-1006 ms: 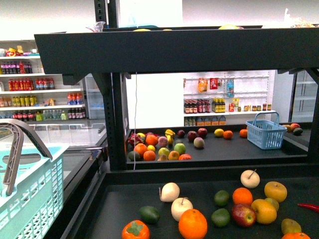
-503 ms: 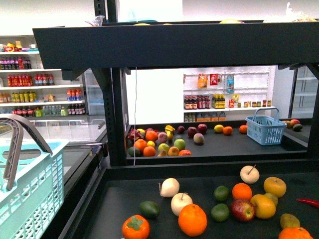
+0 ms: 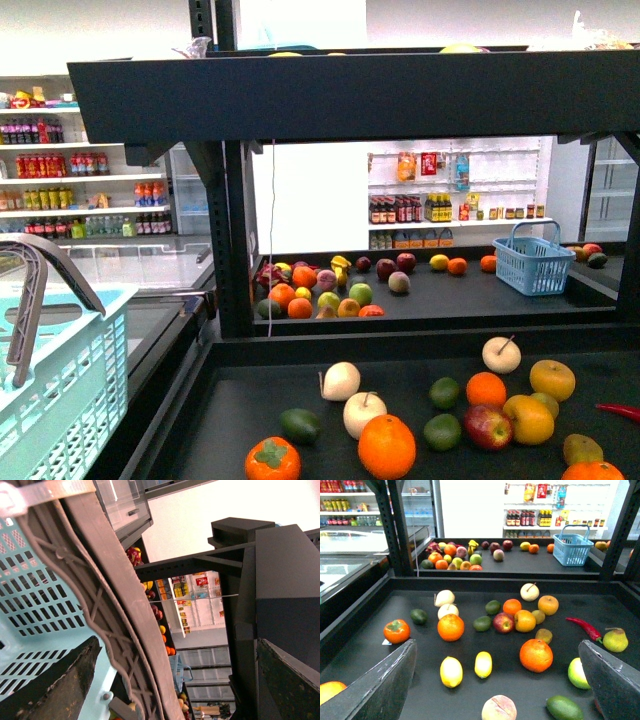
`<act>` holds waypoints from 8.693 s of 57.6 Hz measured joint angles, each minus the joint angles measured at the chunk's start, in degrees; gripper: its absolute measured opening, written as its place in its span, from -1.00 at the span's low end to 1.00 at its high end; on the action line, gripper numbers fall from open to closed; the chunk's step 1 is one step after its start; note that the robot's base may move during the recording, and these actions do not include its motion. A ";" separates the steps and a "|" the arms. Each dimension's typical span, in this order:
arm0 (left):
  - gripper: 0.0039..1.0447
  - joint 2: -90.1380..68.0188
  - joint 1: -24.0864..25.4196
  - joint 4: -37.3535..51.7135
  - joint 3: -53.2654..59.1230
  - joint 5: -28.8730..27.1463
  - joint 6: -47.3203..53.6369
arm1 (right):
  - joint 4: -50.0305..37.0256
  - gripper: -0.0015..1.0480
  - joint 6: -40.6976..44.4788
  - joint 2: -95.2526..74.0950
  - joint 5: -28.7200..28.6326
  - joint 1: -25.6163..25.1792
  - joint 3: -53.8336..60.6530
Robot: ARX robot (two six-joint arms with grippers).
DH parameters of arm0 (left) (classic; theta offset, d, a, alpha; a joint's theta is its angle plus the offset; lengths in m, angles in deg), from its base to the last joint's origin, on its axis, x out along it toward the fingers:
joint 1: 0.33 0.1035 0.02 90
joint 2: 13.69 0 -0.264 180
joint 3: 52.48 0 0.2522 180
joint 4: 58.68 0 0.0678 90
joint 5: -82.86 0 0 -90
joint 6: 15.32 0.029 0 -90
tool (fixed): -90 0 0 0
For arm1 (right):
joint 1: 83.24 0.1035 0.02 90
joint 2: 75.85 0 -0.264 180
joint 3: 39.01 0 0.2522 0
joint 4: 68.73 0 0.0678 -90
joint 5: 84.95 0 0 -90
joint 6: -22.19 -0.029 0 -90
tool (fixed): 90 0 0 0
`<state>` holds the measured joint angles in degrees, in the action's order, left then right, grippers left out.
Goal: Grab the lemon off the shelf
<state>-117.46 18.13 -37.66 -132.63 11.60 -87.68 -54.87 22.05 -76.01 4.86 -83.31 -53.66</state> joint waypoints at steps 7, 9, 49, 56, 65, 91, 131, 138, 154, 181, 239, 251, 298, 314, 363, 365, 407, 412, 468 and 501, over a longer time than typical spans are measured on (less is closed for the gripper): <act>0.85 -2.62 -0.59 0.00 -2.62 -1.77 -2.01 | 0.00 0.86 0.00 0.02 0.00 0.00 0.00; 0.85 -3.26 -0.72 -0.02 -3.23 -2.32 -2.43 | 0.00 0.86 0.02 0.02 0.00 0.00 0.00; -0.69 -4.68 -1.64 -2.69 -5.09 -4.52 -5.18 | 0.00 0.86 0.02 0.02 -0.02 0.00 0.00; -0.75 -3.04 -2.27 -3.45 -4.59 -3.28 -2.23 | 0.00 0.86 0.00 0.02 0.00 0.00 0.00; -0.76 -0.26 -3.04 -3.72 -2.71 -1.18 0.50 | 0.00 0.86 0.00 0.02 0.00 0.00 0.00; -0.84 11.21 -8.46 -9.01 3.08 17.40 18.95 | 0.00 0.86 0.00 0.02 0.00 0.00 0.00; -0.84 8.26 -26.91 -9.44 4.31 26.10 30.08 | 0.00 0.86 0.00 0.02 0.00 0.00 0.00; -0.84 6.38 -29.07 -8.68 2.84 26.03 30.05 | 0.00 0.86 0.00 0.02 0.00 0.00 0.00; -0.84 3.61 -32.54 -6.99 -0.68 23.43 29.70 | 0.00 0.86 0.02 0.02 0.00 0.00 0.00; -0.84 -0.46 -36.54 -5.11 -3.28 20.28 27.91 | 0.00 0.86 0.00 0.02 -0.02 0.00 0.00; -0.84 -1.27 -37.07 -4.39 -3.43 19.15 28.41 | -42.75 0.86 5.79 -119.36 -1.44 5.09 -35.36; -0.84 -1.27 -37.07 -4.39 -3.43 19.12 28.44 | -45.22 0.86 5.77 -132.58 -3.63 5.95 -46.58; -0.84 -1.27 -37.07 -4.39 -3.43 19.15 28.41 | -38.16 0.86 5.01 -158.48 -2.69 9.27 -82.42; -0.84 -1.27 -37.07 -4.39 -3.43 19.12 28.41 | -36.94 0.86 5.07 -161.89 -2.64 9.46 -86.44; -0.84 -1.27 -37.07 -4.39 -3.43 19.12 28.44 | -39.89 0.13 1.51 -152.52 1.20 6.80 -77.77; -0.84 -1.27 -37.07 -4.39 -3.43 19.12 28.41 | -40.87 0.13 1.42 -150.24 1.53 6.34 -76.08; -0.84 -1.27 -37.16 -4.39 -3.43 19.17 28.41 | -47.69 0.12 -37.62 -109.42 -19.89 5.40 -50.80; -0.84 -1.27 -37.13 -4.39 -3.43 19.12 28.41 | -48.52 0.12 -41.70 -109.66 -20.96 6.73 -50.36; -0.84 -1.38 -37.16 -4.39 -3.43 19.37 28.52 | -52.94 0.12 -42.21 -116.52 -18.18 14.51 -51.41; -0.84 -1.38 -37.16 -4.39 -3.43 19.26 28.35 | -55.34 0.86 -40.94 -117.44 -15.67 13.81 -52.78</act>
<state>-118.84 -19.03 -42.05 -136.06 30.86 -59.33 -110.21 -18.89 -193.45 -10.81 -69.50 -106.44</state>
